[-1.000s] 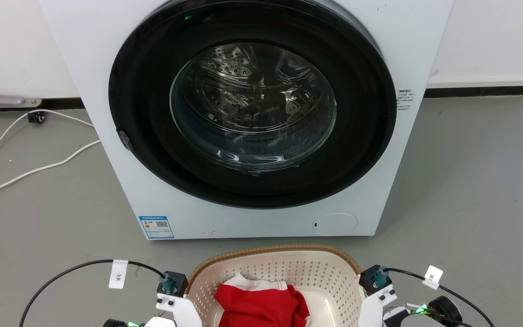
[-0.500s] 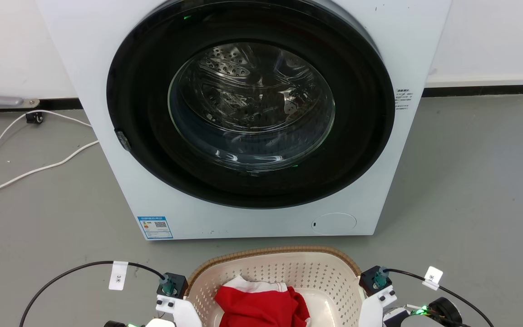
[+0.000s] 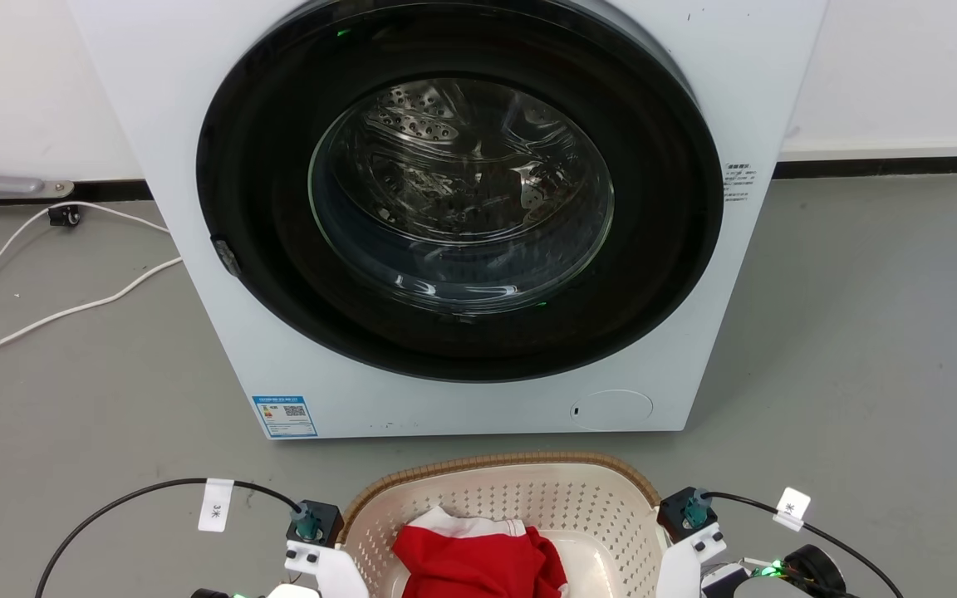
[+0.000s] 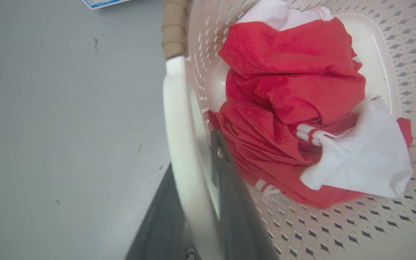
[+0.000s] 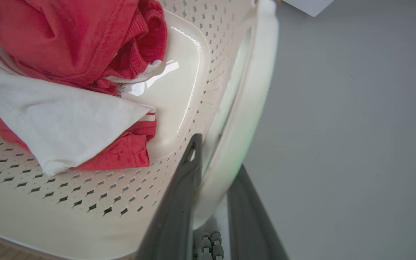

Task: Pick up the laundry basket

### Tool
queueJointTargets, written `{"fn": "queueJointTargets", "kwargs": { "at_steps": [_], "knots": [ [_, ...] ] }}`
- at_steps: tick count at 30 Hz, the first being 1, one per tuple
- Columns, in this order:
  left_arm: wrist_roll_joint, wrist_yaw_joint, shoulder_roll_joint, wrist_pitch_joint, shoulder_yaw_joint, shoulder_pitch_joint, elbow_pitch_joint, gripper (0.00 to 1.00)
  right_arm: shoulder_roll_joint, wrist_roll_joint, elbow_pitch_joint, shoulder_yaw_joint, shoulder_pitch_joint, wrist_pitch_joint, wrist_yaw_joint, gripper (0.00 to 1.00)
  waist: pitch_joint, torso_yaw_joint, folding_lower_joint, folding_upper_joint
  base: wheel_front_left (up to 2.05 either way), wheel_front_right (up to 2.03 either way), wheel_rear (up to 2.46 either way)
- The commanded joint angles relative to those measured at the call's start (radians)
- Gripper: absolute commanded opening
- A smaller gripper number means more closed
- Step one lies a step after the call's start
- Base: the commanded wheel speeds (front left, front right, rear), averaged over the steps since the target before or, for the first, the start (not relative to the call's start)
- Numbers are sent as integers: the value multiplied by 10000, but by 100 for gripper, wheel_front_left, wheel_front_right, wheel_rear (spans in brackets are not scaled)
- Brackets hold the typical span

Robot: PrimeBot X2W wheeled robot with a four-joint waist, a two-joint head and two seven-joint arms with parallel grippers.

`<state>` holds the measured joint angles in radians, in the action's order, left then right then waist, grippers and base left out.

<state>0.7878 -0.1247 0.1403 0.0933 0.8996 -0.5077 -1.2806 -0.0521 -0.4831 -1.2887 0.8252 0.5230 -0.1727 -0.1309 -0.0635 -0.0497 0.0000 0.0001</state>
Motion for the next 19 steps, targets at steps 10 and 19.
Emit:
{"fn": "queueJointTargets", "kwargs": {
  "at_steps": [10,19],
  "knots": [
    [168,-85,-21,-32,235,-96,19,0,32,-61,13,107,-62,2,3,0,-24,-8,0,-1,0,0,0],
    [321,-85,-7,-90,386,-103,2,0,32,-143,14,151,-105,-13,3,0,-44,-8,0,-1,0,0,0]
  ]
}}
